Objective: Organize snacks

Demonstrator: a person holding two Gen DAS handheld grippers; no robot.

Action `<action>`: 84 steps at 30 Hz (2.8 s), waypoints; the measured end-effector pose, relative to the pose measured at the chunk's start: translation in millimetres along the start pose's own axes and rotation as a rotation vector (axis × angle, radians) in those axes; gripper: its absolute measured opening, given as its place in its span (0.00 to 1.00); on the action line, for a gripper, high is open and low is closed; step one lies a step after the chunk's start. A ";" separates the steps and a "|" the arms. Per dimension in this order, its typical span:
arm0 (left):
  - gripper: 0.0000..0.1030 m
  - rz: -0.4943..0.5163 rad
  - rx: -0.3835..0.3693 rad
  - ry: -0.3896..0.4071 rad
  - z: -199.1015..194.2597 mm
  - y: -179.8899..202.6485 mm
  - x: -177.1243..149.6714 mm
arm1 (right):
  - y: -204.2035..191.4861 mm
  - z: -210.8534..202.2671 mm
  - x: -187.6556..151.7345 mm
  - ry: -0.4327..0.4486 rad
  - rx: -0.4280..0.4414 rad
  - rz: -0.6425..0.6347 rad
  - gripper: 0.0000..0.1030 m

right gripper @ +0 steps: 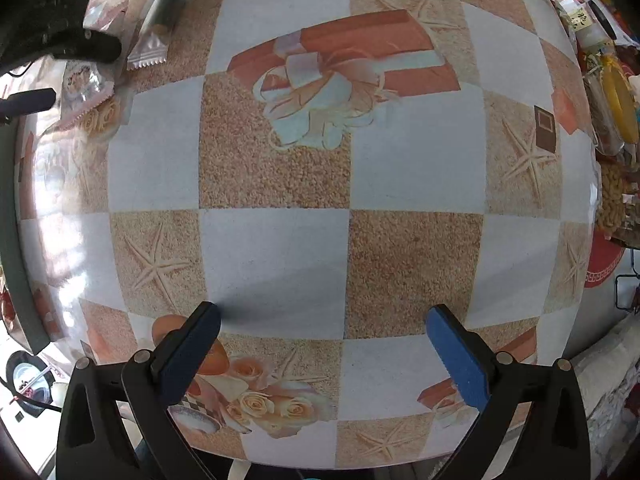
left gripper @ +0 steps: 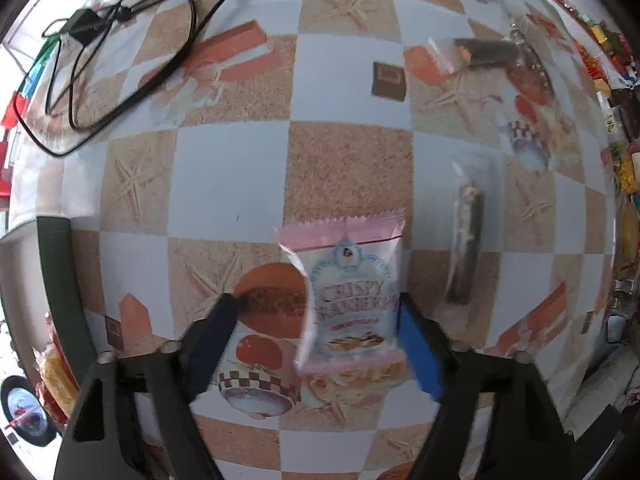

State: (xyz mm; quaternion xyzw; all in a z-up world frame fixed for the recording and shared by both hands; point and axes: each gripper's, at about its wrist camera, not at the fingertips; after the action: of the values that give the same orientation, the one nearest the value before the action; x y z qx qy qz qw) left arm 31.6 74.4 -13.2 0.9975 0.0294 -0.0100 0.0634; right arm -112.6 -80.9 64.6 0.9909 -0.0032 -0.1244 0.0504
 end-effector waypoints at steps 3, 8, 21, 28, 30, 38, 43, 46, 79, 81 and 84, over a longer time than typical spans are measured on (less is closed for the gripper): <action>0.61 0.007 0.002 0.025 -2.7 -2.4 -2.8 | 1.0 1.4 6.0 -0.016 0.000 -0.002 1.00; 0.42 0.030 0.024 0.034 -8.6 -15.0 -11.9 | 0.7 -16.7 36.7 0.023 0.042 0.047 1.00; 0.48 -0.007 -0.004 0.024 -9.5 -63.4 -62.3 | -70.7 -60.2 158.2 0.152 0.086 0.032 0.89; 0.49 0.003 -0.008 0.013 -9.9 -69.8 -53.5 | -87.7 -72.7 161.0 0.177 -0.029 -0.028 0.22; 0.45 0.026 -0.011 0.008 -14.2 -63.2 -68.2 | -86.7 -71.5 150.3 0.163 -0.013 -0.044 0.21; 0.45 0.128 -0.005 -0.043 -13.6 -57.6 -131.0 | -80.5 -49.1 46.9 0.079 0.025 -0.045 0.21; 0.78 0.121 0.003 -0.096 -2.9 -54.1 -154.3 | -83.5 -33.7 -7.3 0.041 0.012 -0.041 0.22; 0.78 0.137 0.004 -0.089 -3.5 -53.3 -157.2 | -74.1 -30.3 -18.0 0.012 0.026 0.012 0.68; 1.00 0.064 0.005 -0.095 5.8 -93.0 -122.3 | -54.4 14.0 -6.9 -0.025 -0.011 0.018 1.00; 1.00 0.064 0.005 -0.089 5.6 -92.2 -124.3 | -52.0 15.5 -5.6 -0.025 -0.010 0.023 1.00; 1.00 0.065 0.005 -0.088 3.3 -91.5 -126.4 | -51.6 18.9 -3.6 -0.014 -0.012 0.024 1.00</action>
State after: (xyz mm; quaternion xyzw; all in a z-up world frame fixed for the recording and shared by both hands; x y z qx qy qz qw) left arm -100.2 157.4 -25.0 0.9967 -0.0059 -0.0517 0.0625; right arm -121.0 -31.5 42.1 0.9896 -0.0146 -0.1306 0.0577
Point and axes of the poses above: each gripper's, at about its wrist camera, not at the fingertips, and z roughly the way its jaws point, y to its right, x to its top, and after that the axes turned 9 degrees about -x, right-handed
